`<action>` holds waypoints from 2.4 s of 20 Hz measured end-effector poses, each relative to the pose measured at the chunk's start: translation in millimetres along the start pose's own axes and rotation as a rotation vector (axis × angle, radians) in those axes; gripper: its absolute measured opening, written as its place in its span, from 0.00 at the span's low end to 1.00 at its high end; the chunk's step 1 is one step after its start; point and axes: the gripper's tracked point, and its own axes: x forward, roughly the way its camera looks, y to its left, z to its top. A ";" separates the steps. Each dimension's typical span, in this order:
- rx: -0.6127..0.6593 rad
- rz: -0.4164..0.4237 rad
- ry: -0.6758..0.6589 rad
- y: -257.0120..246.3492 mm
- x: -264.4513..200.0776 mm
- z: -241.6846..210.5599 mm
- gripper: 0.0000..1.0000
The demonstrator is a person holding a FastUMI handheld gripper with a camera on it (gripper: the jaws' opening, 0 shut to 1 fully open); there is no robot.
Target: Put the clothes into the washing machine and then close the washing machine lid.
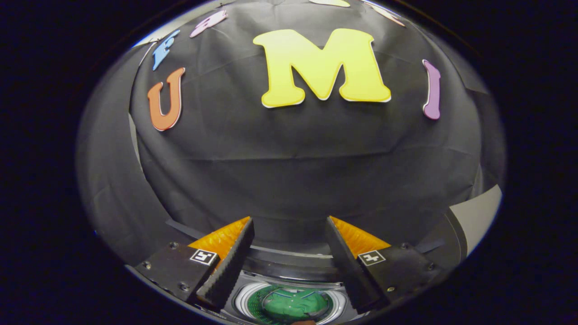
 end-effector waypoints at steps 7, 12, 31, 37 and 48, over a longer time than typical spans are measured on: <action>-0.007 -0.005 -0.043 3.7 -20.4 -14.6 0.98; 0.000 -0.011 -0.044 7.6 -35.4 -27.5 0.99; -0.058 -0.090 -0.001 37.5 -145.5 -122.8 0.98; -0.100 -0.096 -0.060 2.1 -238.9 -126.9 0.99; 0.002 -0.183 -0.209 -114.4 -469.8 -123.0 0.99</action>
